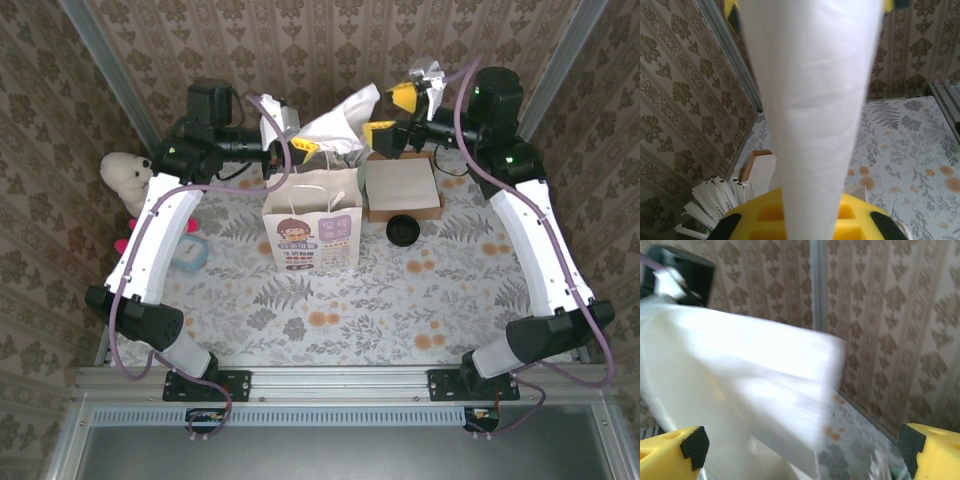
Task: Pack the takeout coffee
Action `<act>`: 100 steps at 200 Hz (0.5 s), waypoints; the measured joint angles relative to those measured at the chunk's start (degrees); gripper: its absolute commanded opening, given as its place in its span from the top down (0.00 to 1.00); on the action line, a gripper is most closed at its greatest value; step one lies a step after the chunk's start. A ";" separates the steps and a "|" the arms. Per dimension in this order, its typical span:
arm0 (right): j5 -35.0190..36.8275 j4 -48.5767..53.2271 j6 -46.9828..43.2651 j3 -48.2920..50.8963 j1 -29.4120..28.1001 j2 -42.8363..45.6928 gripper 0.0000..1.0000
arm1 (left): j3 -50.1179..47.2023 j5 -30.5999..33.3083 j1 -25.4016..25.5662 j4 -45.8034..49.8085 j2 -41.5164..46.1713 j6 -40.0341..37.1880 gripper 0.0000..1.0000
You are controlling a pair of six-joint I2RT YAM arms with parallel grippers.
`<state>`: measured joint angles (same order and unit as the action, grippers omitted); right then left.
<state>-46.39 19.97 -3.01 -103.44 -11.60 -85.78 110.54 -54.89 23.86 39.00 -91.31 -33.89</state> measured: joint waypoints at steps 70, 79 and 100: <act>-11.65 4.61 -8.98 -0.79 -5.79 -4.35 0.01 | -0.02 -1.27 0.00 0.00 0.00 1.01 0.95; -12.48 4.98 -10.27 -0.79 -6.29 -4.52 0.02 | -0.02 -1.20 -0.02 0.00 0.00 1.36 0.95; -14.14 6.19 -13.09 -1.01 -7.06 -4.52 0.04 | 0.00 -0.68 -0.37 0.07 0.00 1.99 0.95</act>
<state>-60.53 26.15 -16.10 -104.44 -18.65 -90.30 110.54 -55.57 23.49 39.07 -91.31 -31.90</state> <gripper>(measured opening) 0.971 0.072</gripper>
